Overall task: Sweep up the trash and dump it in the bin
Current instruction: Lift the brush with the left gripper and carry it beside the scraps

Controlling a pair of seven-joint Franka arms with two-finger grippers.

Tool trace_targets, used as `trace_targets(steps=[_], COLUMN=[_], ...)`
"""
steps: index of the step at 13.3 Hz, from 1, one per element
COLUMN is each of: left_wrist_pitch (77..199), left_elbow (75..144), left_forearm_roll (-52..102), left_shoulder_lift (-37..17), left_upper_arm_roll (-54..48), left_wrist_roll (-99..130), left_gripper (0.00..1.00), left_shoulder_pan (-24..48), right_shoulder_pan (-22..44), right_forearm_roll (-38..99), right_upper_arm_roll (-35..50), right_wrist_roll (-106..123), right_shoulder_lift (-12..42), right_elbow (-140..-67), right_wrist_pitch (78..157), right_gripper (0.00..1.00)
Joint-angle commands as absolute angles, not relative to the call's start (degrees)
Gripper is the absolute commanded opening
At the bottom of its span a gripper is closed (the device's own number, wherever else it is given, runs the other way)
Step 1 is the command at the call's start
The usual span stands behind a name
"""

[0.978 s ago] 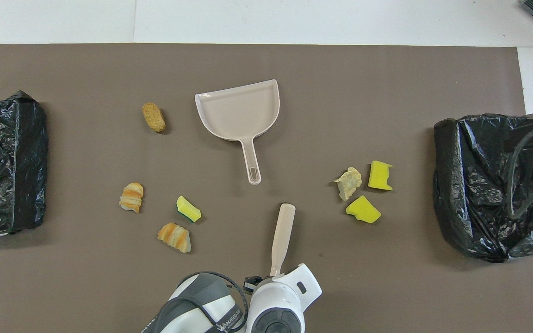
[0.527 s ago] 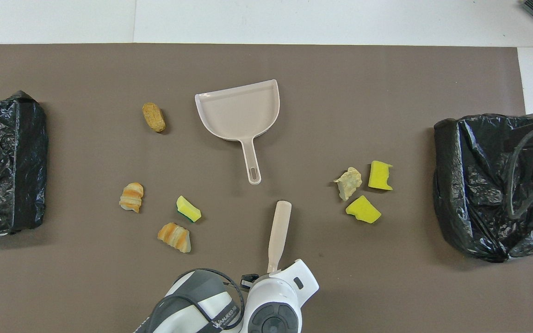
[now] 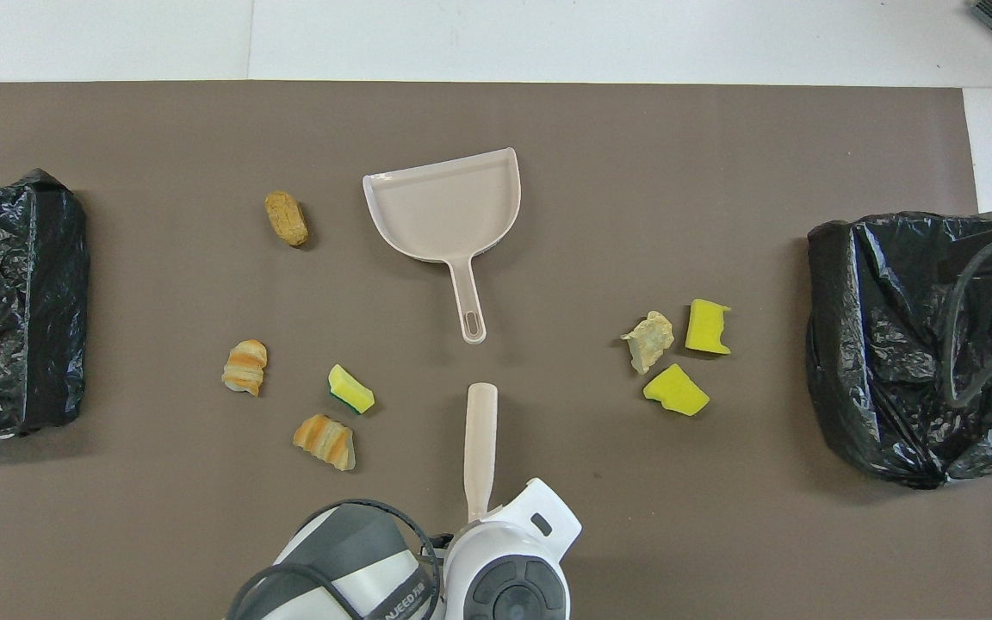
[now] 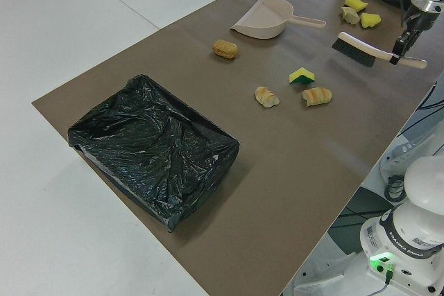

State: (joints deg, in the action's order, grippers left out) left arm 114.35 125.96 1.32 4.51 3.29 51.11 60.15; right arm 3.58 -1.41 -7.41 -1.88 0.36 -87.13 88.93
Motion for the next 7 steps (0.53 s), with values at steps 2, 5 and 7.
trace_targets(steps=[2, 5, 7], left_wrist_pitch=[104.96, 105.64, 105.47], left_elbow=[121.21, 122.69, 125.05], left_forearm_roll=[1.32, 1.58, 1.84], left_shoulder_lift=[6.68, 7.38, 8.26], left_upper_arm_roll=[3.08, 3.08, 3.16], left_wrist_roll=[54.22, 51.35, 43.55], left_gripper=[0.00, 0.00, 0.00], left_shoulder_pan=[54.34, 50.11, 48.43], right_shoulder_pan=[3.60, 3.60, 3.60], right_forearm_roll=[-0.70, -0.70, -0.70], right_upper_arm_roll=[-7.47, -7.47, -7.47], right_wrist_roll=[-1.76, -1.76, -1.76], right_shoulder_lift=[-0.97, -0.97, -0.97], right_elbow=[-88.51, -88.51, -88.51], right_wrist_pitch=[89.30, 89.30, 89.30], right_gripper=[1.00, 1.00, 1.00])
